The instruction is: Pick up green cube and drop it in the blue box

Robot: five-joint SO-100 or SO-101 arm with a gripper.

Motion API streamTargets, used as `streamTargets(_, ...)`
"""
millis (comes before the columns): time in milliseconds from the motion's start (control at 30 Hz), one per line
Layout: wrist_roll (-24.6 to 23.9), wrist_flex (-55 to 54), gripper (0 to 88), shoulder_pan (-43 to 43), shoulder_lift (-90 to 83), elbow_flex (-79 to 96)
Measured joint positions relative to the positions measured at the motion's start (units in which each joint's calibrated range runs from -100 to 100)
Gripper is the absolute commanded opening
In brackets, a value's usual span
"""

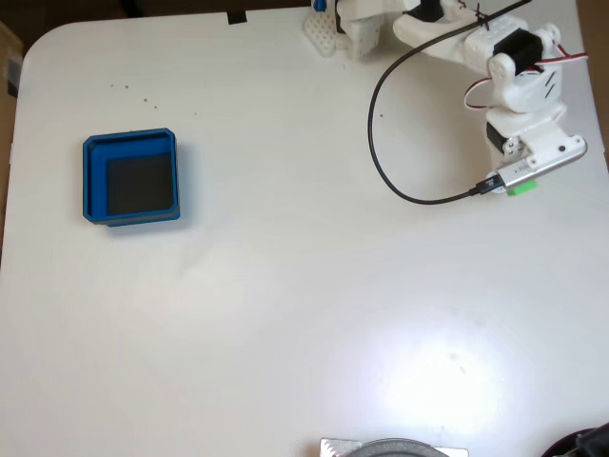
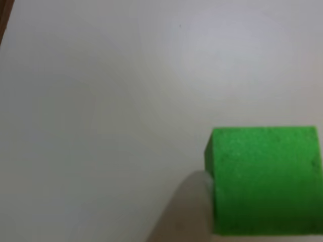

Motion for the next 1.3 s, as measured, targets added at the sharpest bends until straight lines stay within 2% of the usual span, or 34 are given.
streamTargets(233, -0.1, 7.0, 2.7, 1.1, -3.8, -0.1)
streamTargets(867, -0.4, 9.8, 2.7, 10.9, -4.8, -0.1)
streamTargets(1100, -0.4, 9.8, 2.7, 11.2, -5.3, -0.1)
streamTargets(1300, -0.4, 9.8, 2.7, 12.2, -12.9, 0.3)
